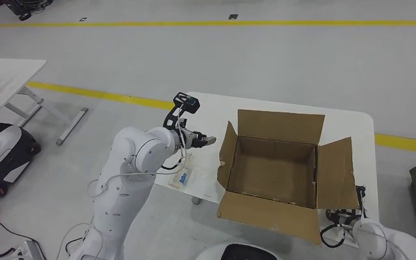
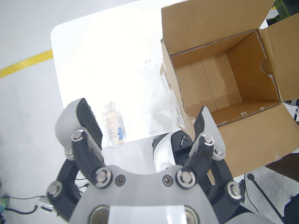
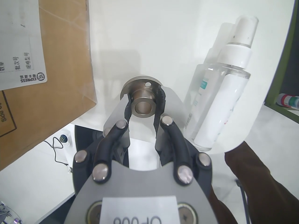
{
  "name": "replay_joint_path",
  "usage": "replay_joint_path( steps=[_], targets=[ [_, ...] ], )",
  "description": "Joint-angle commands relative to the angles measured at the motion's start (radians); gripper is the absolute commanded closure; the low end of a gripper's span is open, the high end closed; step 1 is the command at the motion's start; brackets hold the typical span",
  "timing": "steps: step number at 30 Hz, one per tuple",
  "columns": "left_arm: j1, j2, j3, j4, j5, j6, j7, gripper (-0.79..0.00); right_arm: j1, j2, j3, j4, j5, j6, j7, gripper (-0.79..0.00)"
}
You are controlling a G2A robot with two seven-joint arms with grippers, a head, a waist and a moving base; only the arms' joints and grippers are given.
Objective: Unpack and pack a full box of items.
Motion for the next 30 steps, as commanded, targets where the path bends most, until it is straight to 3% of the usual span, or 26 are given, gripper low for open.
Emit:
replay_joint_path(
  steps=[1, 3, 7, 9, 17, 19, 20, 21, 23, 30],
  targets=[
    [0.000, 0.000, 0.000, 0.000, 0.000, 0.000, 0.000, -0.785, 0.006, 0.001, -0.002, 0.008, 0.000, -0.001, -0.001, -0.148],
    [0.000, 0.000, 0.000, 0.000, 0.000, 0.000, 0.000, -0.785, 0.010, 0.002, -0.002, 0.014, 0.000, 0.001, -0.002, -0.336],
    [0.000, 0.000, 0.000, 0.000, 0.000, 0.000, 0.000, -0.785, 0.013, 0.005, -0.004, 0.017, 0.005, 0.002, -0.004, -0.573],
    [0.000, 0.000, 0.000, 0.000, 0.000, 0.000, 0.000, -0.785, 0.014, 0.006, -0.007, 0.021, 0.008, -0.004, -0.003, -0.603],
    [0.000, 0.000, 0.000, 0.000, 0.000, 0.000, 0.000, -0.785, -0.006, 0.014, 0.033, -0.064, 0.087, -0.045, -0.047, -0.573],
    [0.000, 0.000, 0.000, 0.000, 0.000, 0.000, 0.000, -0.785, -0.038, 0.019, 0.066, -0.114, 0.102, -0.091, -0.113, -0.499],
    [0.000, 0.000, 0.000, 0.000, 0.000, 0.000, 0.000, -0.785, -0.055, 0.022, 0.085, -0.135, 0.111, -0.111, -0.153, -0.332],
    [0.000, 0.000, 0.000, 0.000, 0.000, 0.000, 0.000, -0.785, -0.073, 0.024, 0.104, -0.151, 0.121, -0.130, -0.188, -0.268],
    [0.000, 0.000, 0.000, 0.000, 0.000, 0.000, 0.000, -0.785, -0.107, 0.029, 0.149, -0.186, 0.152, -0.169, -0.268, 0.000],
    [0.000, 0.000, 0.000, 0.000, 0.000, 0.000, 0.000, -0.785, -0.238, 0.041, 0.281, -0.298, 0.205, -0.324, -0.586, 0.000]
  ],
)
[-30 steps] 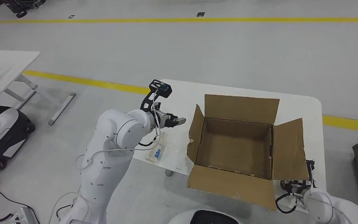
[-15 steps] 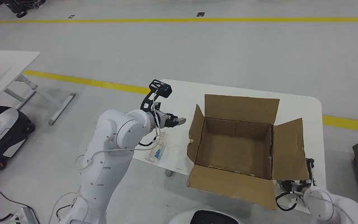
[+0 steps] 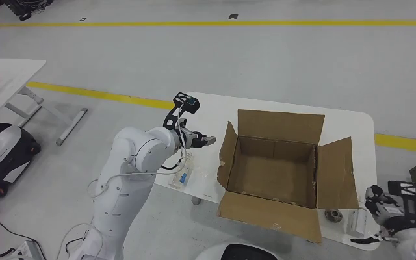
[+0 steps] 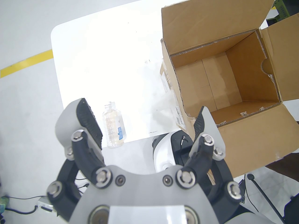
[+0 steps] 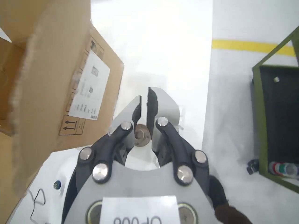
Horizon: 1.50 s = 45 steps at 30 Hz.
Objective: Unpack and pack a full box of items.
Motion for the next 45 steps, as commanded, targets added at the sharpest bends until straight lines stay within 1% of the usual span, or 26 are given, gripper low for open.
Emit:
replay_joint_path(
  steps=[1, 10, 12, 14, 16, 19, 24, 25, 45],
  targets=[
    [0.000, 0.000, 0.000, 0.000, 0.000, 0.000, 0.000, -0.785, -0.035, 0.002, 0.028, -0.009, 0.032, -0.049, -0.087, 0.000],
    [0.000, 0.000, 0.000, 0.000, 0.000, 0.000, 0.000, -0.785, -0.040, 0.002, 0.032, -0.008, 0.039, -0.056, -0.095, 0.000],
    [0.000, 0.000, 0.000, 0.000, 0.000, 0.000, 0.000, -0.785, -0.048, 0.001, 0.022, -0.021, 0.071, -0.068, -0.111, 0.000],
    [0.000, 0.000, 0.000, 0.000, 0.000, 0.000, 0.000, -0.785, -0.056, 0.002, 0.034, -0.044, -0.019, -0.050, -0.238, 0.000],
    [0.000, 0.000, 0.000, 0.000, 0.000, 0.000, 0.000, -0.785, -0.059, -0.006, 0.019, -0.030, 0.038, -0.023, -0.388, 0.000],
    [0.000, 0.000, 0.000, 0.000, 0.000, 0.000, 0.000, -0.785, -0.049, -0.013, 0.011, -0.002, 0.142, -0.051, -0.583, 0.000],
    [0.000, 0.000, 0.000, 0.000, 0.000, 0.000, 0.000, -0.785, 0.010, -0.013, -0.030, 0.074, 0.066, -0.062, -0.688, 0.000],
    [0.000, 0.000, 0.000, 0.000, 0.000, 0.000, 0.000, -0.785, 0.021, -0.014, -0.038, 0.085, 0.053, -0.046, -0.704, 0.000],
    [0.000, 0.000, 0.000, 0.000, 0.000, 0.000, 0.000, -0.785, 0.024, -0.015, -0.043, 0.088, 0.055, -0.044, -0.709, 0.000]
  ],
)
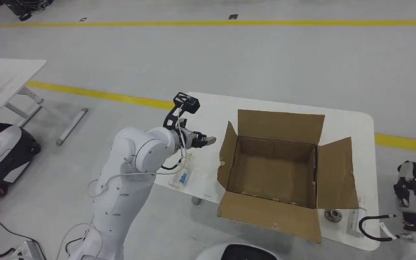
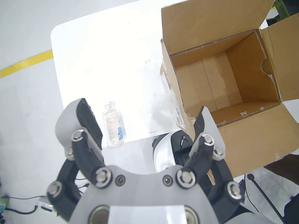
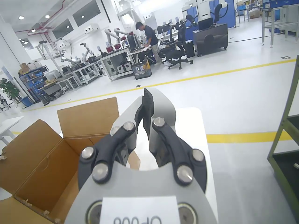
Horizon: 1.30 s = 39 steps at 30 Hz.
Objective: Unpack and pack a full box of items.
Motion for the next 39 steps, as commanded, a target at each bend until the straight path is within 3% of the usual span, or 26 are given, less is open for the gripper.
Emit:
replay_joint_path(
  steps=[1, 16, 21, 30, 34, 39],
  targets=[
    [0.000, 0.000, 0.000, 0.000, 0.000, 0.000, 0.000, -0.785, 0.000, 0.000, 0.000, 0.000, 0.000, 0.000, 0.000, 0.000],
    [0.000, 0.000, 0.000, 0.000, 0.000, 0.000, 0.000, -0.785, 0.000, 0.000, 0.000, 0.000, 0.000, 0.000, 0.000, 0.000],
    [0.043, 0.007, 0.006, 0.018, 0.081, -0.026, 0.026, -0.785, 0.000, 0.000, 0.000, 0.000, 0.000, 0.000, 0.000, 0.000],
    [0.091, 0.028, 0.053, 0.185, 0.306, -0.157, -0.163, -0.785, 0.000, 0.000, 0.000, 0.000, 0.000, 0.000, 0.000, 0.000],
    [0.070, 0.027, 0.077, 0.334, 0.271, -0.110, -0.174, -0.785, 0.000, 0.000, 0.000, 0.000, 0.000, 0.000, 0.000, 0.000],
    [0.065, 0.027, 0.078, 0.348, 0.269, -0.101, -0.174, -0.785, 0.000, 0.000, 0.000, 0.000, 0.000, 0.000, 0.000, 0.000]
  ],
)
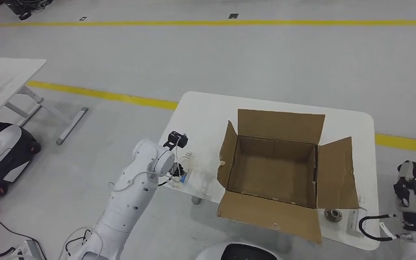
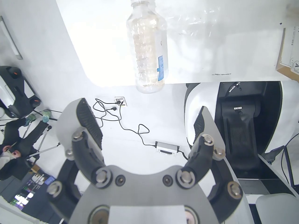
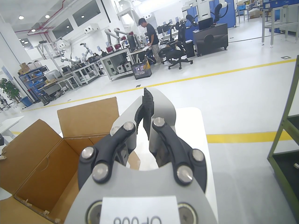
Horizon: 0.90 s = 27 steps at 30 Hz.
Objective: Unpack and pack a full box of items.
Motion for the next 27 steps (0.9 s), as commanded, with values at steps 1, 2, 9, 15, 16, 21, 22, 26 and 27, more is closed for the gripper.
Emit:
replay_joint_path(
  steps=[1, 2, 9, 15, 16, 21, 22, 26, 27],
  targets=[
    [0.000, 0.000, 0.000, -0.002, 0.001, -0.001, 0.000, -0.785, 0.000, 0.000, 0.000, 0.000, 0.000, 0.000, 0.000, 0.000],
    [0.000, 0.000, 0.000, -0.002, 0.001, -0.001, 0.000, -0.785, 0.000, 0.000, 0.000, 0.000, 0.000, 0.000, 0.000, 0.000],
    [0.001, -0.002, 0.014, 0.016, 0.012, 0.030, 0.034, -0.785, 0.000, 0.000, 0.000, 0.000, 0.000, 0.000, 0.000, 0.000],
    [-0.101, -0.018, 0.077, 0.204, -0.024, 0.106, 0.022, -0.785, 0.000, 0.000, 0.000, 0.000, 0.000, 0.000, 0.000, 0.000],
    [-0.126, -0.021, 0.092, 0.247, -0.014, 0.123, 0.026, -0.785, 0.000, 0.000, 0.000, 0.000, 0.000, 0.000, 0.000, 0.000],
    [-0.236, -0.039, 0.140, 0.454, -0.117, 0.109, 0.056, -0.785, 0.000, 0.000, 0.000, 0.000, 0.000, 0.000, 0.000, 0.000],
    [-0.252, -0.041, 0.154, 0.493, -0.105, 0.100, 0.075, -0.785, 0.000, 0.000, 0.000, 0.000, 0.000, 0.000, 0.000, 0.000],
    [-0.306, -0.051, 0.187, 0.613, -0.118, 0.079, 0.123, -0.785, 0.000, 0.000, 0.000, 0.000, 0.000, 0.000, 0.000, 0.000],
    [-0.313, -0.052, 0.193, 0.636, -0.116, 0.072, 0.137, -0.785, 0.000, 0.000, 0.000, 0.000, 0.000, 0.000, 0.000, 0.000]
  ],
)
